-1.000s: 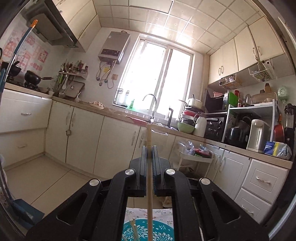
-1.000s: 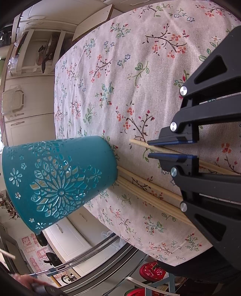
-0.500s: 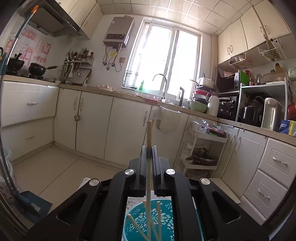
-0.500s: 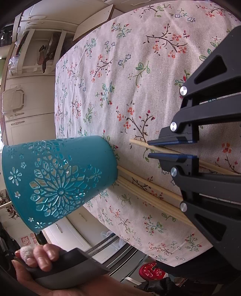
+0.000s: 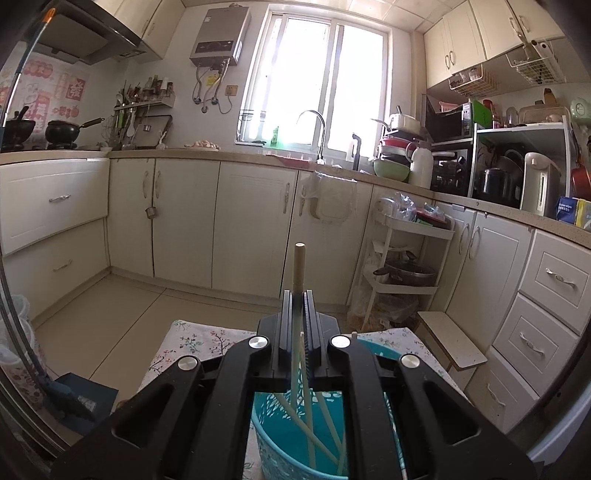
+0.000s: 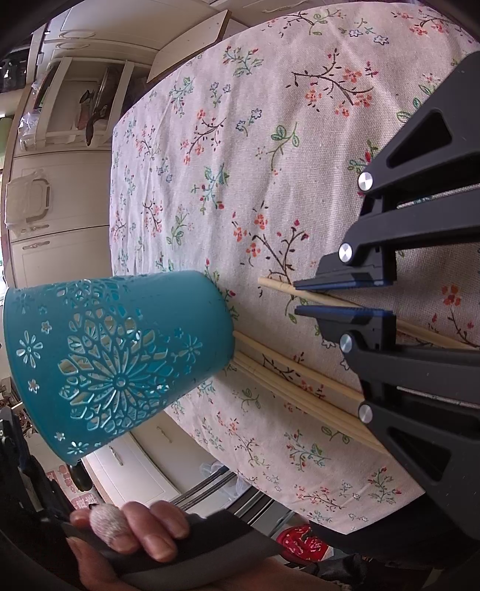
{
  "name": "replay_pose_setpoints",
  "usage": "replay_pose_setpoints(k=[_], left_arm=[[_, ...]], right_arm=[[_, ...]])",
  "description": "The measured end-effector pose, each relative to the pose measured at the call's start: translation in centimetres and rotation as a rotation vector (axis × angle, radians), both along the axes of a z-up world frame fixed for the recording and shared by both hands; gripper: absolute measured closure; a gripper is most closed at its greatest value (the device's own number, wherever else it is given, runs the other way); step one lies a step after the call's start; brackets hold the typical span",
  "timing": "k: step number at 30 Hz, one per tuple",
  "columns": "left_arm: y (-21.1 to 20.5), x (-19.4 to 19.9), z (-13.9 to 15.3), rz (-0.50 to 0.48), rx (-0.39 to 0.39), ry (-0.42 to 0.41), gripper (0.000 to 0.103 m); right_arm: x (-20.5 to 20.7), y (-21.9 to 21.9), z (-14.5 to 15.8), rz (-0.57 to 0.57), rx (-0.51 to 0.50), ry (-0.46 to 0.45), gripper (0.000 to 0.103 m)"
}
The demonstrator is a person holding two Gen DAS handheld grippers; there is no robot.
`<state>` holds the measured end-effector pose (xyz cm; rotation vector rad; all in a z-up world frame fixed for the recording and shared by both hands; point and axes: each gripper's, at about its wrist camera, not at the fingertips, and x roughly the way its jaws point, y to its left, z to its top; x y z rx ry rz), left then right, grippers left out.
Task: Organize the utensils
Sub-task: 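Withdraw the left gripper from the basket back beside the chopsticks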
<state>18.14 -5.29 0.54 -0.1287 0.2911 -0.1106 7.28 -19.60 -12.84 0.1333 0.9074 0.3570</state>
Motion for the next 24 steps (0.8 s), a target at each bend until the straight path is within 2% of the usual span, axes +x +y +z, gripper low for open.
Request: replay_pose_setpoints(k=[3,8,11,16,18,24], left_arm=[[0.1,-0.6,-0.4,-0.006,0.015,0.028,0.095],[1.0,-2.0,-0.3,0.003,0.02,0.047,0.074],[2.0,-3.4,0.2,0.012,0.016,0.047,0.065],[5.5,-7.3,0.9,0.078,-0.016,0.017,0.046],[6.9,-8.1,0.4,0.102,-0.037,0.04,0.044],[9.8,-9.1,-3.5,0.141,-0.093,0.178,0.042]], right_arm=[[0.0,0.0,0.0,0.0,-0.004,-0.003,0.096],[-0.2,0.4,0.1,0.002,-0.007,-0.008,0.093],[-0.2,0.3,0.1,0.001,0.002,-0.003,0.092],[-0.2,-0.2,0.3,-0.027,0.033,0.036,0.089],[-0.2,0.3,0.4,-0.031,0.006,0.034,0.089],[0.0,1.5,0.6,-0.007,-0.074,0.021,0.089]])
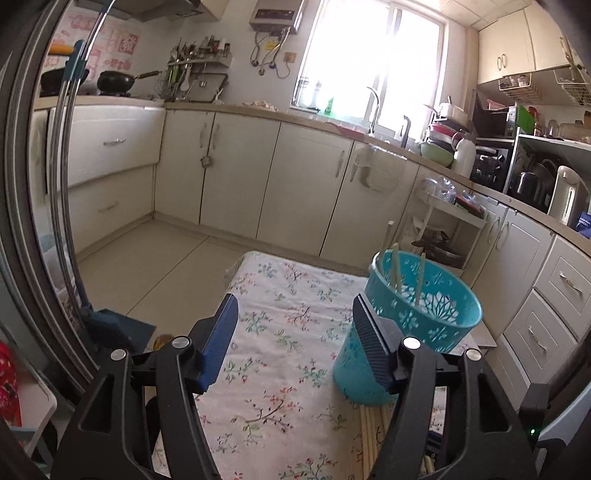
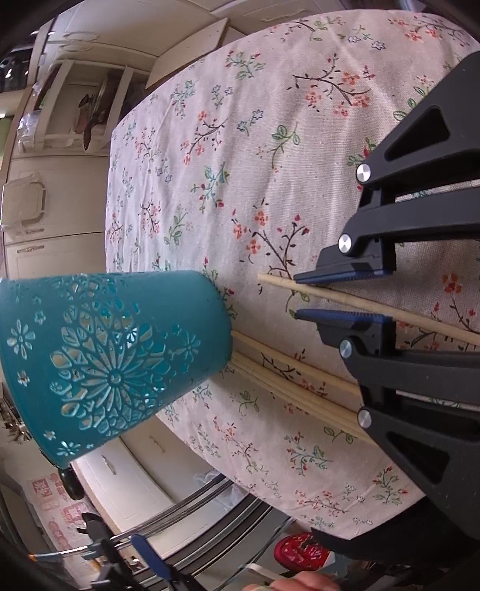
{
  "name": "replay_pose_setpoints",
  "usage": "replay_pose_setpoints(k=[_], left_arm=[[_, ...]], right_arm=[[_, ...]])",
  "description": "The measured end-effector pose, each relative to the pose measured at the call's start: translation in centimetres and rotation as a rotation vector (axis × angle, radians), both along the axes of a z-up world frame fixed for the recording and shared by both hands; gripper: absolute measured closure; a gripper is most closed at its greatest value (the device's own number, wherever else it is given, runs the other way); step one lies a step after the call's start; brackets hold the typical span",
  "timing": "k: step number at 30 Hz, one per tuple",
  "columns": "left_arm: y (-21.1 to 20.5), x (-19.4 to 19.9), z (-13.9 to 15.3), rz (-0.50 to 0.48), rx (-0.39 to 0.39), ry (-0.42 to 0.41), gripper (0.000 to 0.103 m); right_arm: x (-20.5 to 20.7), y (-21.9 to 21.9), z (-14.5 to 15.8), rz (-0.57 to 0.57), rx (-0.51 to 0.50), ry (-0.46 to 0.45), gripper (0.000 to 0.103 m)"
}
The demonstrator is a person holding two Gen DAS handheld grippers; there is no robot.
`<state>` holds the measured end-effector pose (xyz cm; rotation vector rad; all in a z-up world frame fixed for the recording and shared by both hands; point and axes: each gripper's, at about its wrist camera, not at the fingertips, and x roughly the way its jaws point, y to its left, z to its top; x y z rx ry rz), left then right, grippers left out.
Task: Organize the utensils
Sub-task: 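Close the right gripper on a loose wooden chopstick and lift it, then carry the chopstick over the teal basket and open the right gripper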
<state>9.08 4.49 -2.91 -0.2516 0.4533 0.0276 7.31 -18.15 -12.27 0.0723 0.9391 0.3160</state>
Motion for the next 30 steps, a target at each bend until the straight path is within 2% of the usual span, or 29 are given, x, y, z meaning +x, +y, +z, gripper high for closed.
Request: replay_pose_setpoints(k=[3,7,8,11,14,15,20,25,30], left_arm=[[0.2,-0.1,-1.8,-0.011,-0.013,0.053,0.041],[-0.1,0.1,-3.1,-0.037,-0.003,0.099,0.039],[-0.2,0.3,-3.6,-0.041,-0.001,0.115,0.037],[-0.4,0.9,-4.9,-0.048,0.0,0.158,0.036],[-0.5,1.4,-6.6,-0.046,0.01,0.189,0.036],[-0.3,1.6,-7.2,-0.042,0.008,0.204,0.036],[0.5,2.2,-8.9,-0.02,-0.024,0.254,0.036],[0.4,2.6,-9.2,-0.027,-0.032,0.267,0.034],[0.4,2.6,-9.5,-0.03,-0.038,0.281,0.034]], right_arm=[[0.3,0.6,0.2,0.072,-0.051,0.017,0.093],[0.4,-0.3,0.2,0.119,-0.036,0.077,0.093],[0.4,-0.3,0.1,0.116,-0.036,0.077,0.094],[-0.4,1.1,0.2,0.135,-0.128,0.033,0.097],[-0.6,0.3,0.1,0.108,-0.032,0.049,0.097],[-0.9,-0.5,0.5,0.093,0.03,0.045,0.097],[-1.6,-3.1,4.5,0.061,0.225,-0.037,0.097],[-0.4,-4.4,11.5,0.046,0.386,-0.192,0.097],[2.3,-3.5,18.2,0.027,0.441,-0.4,0.097]])
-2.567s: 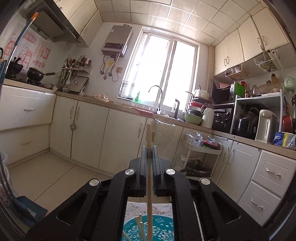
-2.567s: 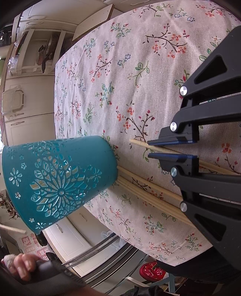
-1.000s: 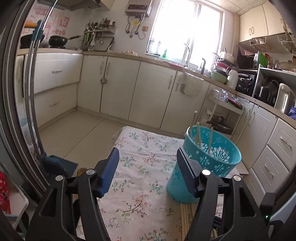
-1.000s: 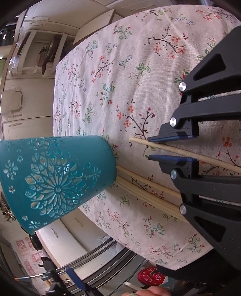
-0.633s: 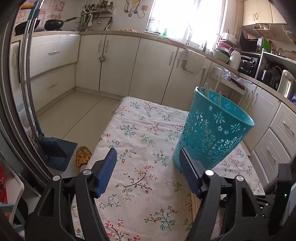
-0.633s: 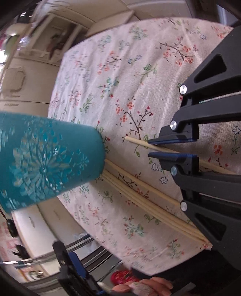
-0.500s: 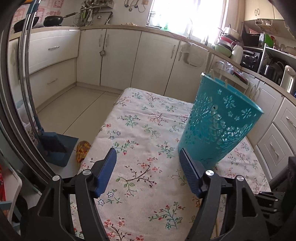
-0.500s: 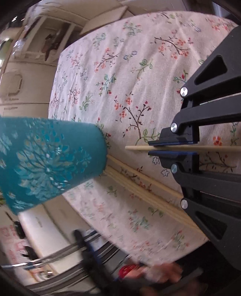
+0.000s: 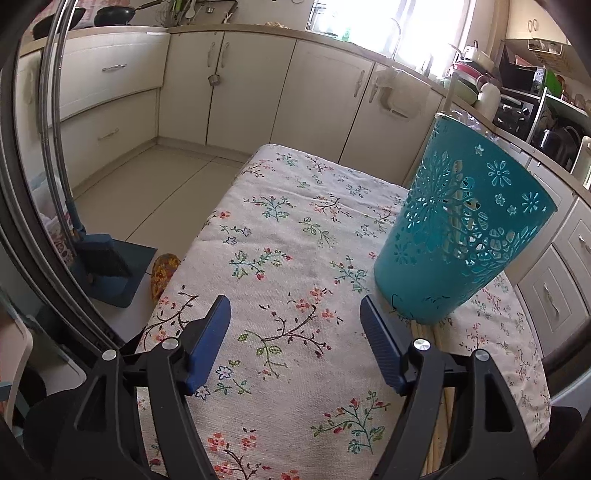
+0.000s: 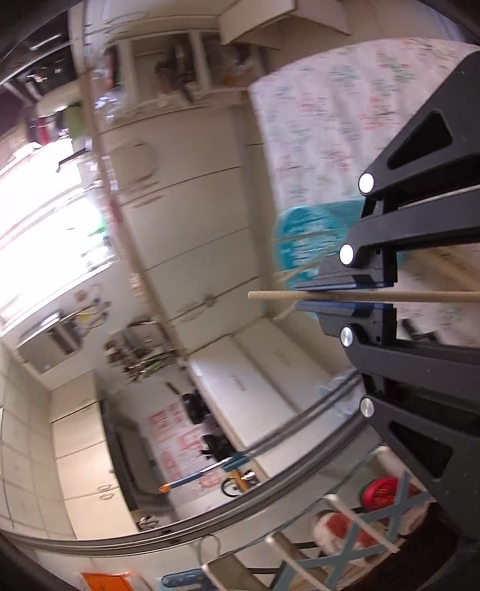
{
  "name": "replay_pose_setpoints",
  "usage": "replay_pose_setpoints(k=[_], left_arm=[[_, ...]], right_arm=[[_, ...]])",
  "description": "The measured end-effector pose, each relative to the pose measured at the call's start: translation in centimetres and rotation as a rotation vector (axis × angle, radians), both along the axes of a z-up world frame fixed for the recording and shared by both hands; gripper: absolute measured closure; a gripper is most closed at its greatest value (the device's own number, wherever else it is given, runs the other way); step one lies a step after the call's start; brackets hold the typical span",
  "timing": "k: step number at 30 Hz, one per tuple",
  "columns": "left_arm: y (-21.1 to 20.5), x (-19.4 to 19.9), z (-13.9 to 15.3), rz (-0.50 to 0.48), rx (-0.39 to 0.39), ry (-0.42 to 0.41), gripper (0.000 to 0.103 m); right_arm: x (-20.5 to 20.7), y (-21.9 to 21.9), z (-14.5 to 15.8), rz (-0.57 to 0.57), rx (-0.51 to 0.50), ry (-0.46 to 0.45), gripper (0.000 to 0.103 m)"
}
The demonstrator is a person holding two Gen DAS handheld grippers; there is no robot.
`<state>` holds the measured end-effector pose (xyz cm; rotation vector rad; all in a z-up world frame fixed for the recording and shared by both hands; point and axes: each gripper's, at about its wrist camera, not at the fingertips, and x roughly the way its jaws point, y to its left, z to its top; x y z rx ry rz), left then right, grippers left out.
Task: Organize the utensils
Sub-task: 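Carry the chopstick over the teal basket and open the right gripper, then withdraw the right gripper back beside the loose chopsticks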
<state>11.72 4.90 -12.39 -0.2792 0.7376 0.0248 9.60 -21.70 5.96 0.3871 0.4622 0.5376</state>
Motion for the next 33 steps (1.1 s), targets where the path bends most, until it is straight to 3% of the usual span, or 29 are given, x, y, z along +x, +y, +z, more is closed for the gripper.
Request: replay_pose_setpoints(k=[4,9,13,16,23,29,33], left_arm=[[0.1,-0.1,-0.1,0.002,-0.011,-0.003,0.034],[0.0,-0.2,-0.1,-0.006,-0.012,-0.015,0.033],[-0.2,-0.3,0.0,-0.018,-0.008,-0.019,0.033],[-0.3,-0.3,0.0,-0.024,-0.009,-0.02,0.033],[-0.3,-0.2,0.0,-0.023,-0.01,-0.019,0.033],[-0.2,-0.1,0.0,-0.015,-0.016,-0.011,0.032],[-0.3,-0.2,0.0,-0.015,-0.007,-0.014,0.032]], right_arm=[[3.2,2.0,3.0,-0.093,-0.021,-0.133,0.097],[6.7,4.3,3.3,-0.245,-0.091,-0.226,0.097],[9.4,5.4,0.9,-0.31,-0.145,-0.195,0.097],[10.3,5.7,-0.9,-0.296,-0.183,-0.154,0.097],[8.6,6.1,-1.3,-0.236,-0.235,-0.161,0.096],[6.7,5.1,-1.9,-0.201,-0.235,-0.14,0.084],[4.7,3.8,-1.7,-0.207,-0.225,-0.142,0.082]])
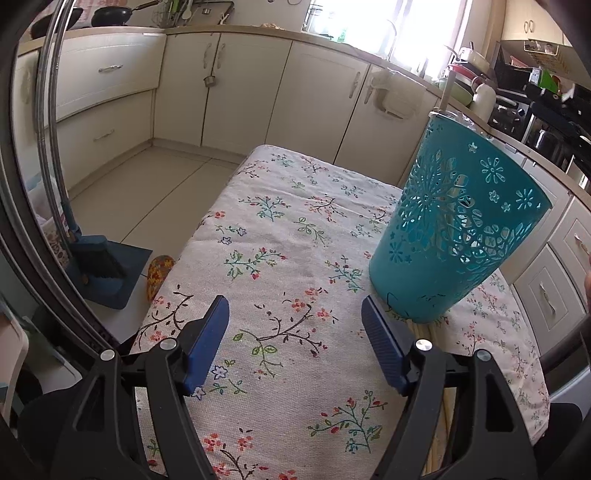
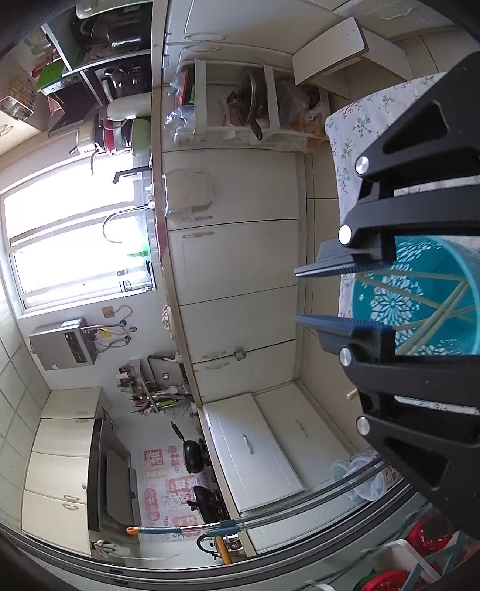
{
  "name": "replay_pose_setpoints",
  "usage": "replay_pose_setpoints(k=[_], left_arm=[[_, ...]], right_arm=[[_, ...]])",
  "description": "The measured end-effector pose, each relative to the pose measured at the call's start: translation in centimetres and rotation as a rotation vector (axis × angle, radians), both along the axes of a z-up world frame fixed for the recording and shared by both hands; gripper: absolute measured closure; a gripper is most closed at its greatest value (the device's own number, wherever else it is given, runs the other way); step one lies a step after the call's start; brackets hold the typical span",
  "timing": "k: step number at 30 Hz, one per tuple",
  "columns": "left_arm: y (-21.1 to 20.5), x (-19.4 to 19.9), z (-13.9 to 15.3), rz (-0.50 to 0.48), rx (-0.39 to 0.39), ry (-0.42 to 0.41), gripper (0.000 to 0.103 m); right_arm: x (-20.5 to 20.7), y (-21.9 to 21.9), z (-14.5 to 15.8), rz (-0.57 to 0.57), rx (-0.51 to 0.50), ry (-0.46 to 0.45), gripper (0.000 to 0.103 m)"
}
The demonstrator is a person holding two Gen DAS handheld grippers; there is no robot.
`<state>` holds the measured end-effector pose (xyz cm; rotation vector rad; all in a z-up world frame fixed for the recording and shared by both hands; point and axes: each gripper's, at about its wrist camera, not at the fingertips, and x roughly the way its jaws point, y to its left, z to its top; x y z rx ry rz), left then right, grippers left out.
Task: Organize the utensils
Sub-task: 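Withdraw the right gripper back beside the loose chopsticks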
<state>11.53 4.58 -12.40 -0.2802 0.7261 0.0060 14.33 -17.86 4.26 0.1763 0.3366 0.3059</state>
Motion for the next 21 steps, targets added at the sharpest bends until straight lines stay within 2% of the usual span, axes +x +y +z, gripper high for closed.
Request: replay_pose_setpoints(k=[3,6,8,14,18,21], left_arm=[[0.1,0.0,0.0,0.003,-0.002,-0.002,0.032],[0.3,-0.1,-0.1,0.009,-0.01,0.002,0.031],[0.3,-0.1,-0.1,0.012,-0.015,0.004,0.031],[0.1,0.0,-0.1,0.007,-0.004,0.008,0.03],[0.2,0.1,-0.2,0.009,-0.008,0.013,0.03],[0.3,0.2,-0.3,0.011,-0.013,0.02,0.03]], right_arm=[[-2.2,-1.4,0.0,-0.02,0.019,-0.001,0.079],[-5.1,-2.6,-1.3,-0.04,0.027,0.029,0.077],[-6.6,-2.8,-3.3,-0.04,0.019,0.093,0.077],[-7.3,-0.6,-12.2,0.04,-0.019,0.423,0.077],[-6.1,1.5,-14.9,0.092,-0.036,0.529,0.077],[-5.0,2.7,-15.9,0.098,-0.072,0.57,0.077]])
